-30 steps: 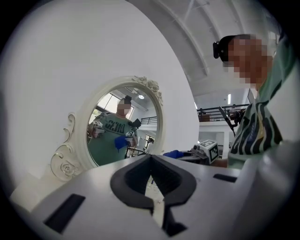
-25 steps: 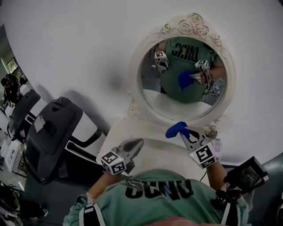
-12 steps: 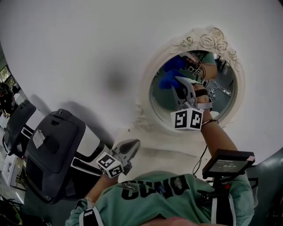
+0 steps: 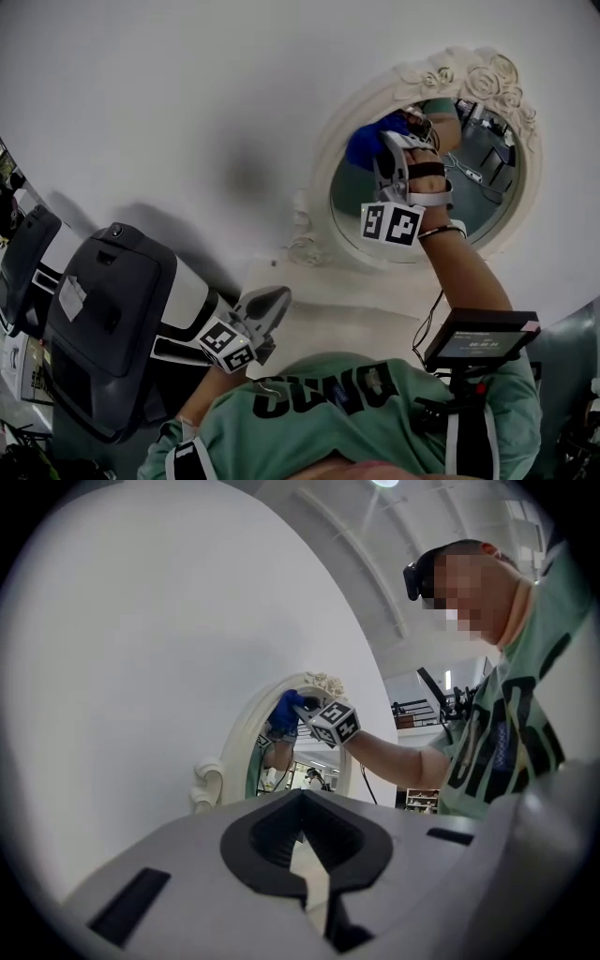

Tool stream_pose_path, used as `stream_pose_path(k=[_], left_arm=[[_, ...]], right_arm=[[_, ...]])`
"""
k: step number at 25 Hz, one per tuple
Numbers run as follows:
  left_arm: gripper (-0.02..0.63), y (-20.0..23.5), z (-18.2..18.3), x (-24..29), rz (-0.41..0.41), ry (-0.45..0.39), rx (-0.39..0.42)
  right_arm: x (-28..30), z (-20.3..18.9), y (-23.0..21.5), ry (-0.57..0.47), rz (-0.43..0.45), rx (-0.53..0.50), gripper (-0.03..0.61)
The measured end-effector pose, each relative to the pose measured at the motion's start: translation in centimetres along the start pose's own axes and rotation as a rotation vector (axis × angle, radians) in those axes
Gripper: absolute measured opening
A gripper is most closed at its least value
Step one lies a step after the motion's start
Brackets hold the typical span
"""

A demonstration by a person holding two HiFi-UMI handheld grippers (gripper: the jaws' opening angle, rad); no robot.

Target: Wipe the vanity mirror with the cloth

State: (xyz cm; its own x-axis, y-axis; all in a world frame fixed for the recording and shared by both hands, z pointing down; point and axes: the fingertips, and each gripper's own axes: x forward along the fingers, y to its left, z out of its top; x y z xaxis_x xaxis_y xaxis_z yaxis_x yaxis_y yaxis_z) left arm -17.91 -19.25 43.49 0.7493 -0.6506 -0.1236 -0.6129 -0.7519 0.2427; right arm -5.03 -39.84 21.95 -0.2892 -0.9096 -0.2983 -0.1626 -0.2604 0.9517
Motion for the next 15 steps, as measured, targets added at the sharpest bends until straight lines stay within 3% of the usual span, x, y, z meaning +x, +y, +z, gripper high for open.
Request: stream_pose_path(k=[7, 15], left_arm=[[0.009, 1.0, -0.7, 1.1, -0.017, 0.023, -0.021], [0.009, 1.2, -2.1, 1.0, 0.018, 0.061, -0.054]], right_arm=[[0.3, 0.8, 2.6, -0.018, -0.036, -0.003, 0.049], [-2.2, 3.2, 14.9, -0.110, 0.141, -0.015, 0.048]])
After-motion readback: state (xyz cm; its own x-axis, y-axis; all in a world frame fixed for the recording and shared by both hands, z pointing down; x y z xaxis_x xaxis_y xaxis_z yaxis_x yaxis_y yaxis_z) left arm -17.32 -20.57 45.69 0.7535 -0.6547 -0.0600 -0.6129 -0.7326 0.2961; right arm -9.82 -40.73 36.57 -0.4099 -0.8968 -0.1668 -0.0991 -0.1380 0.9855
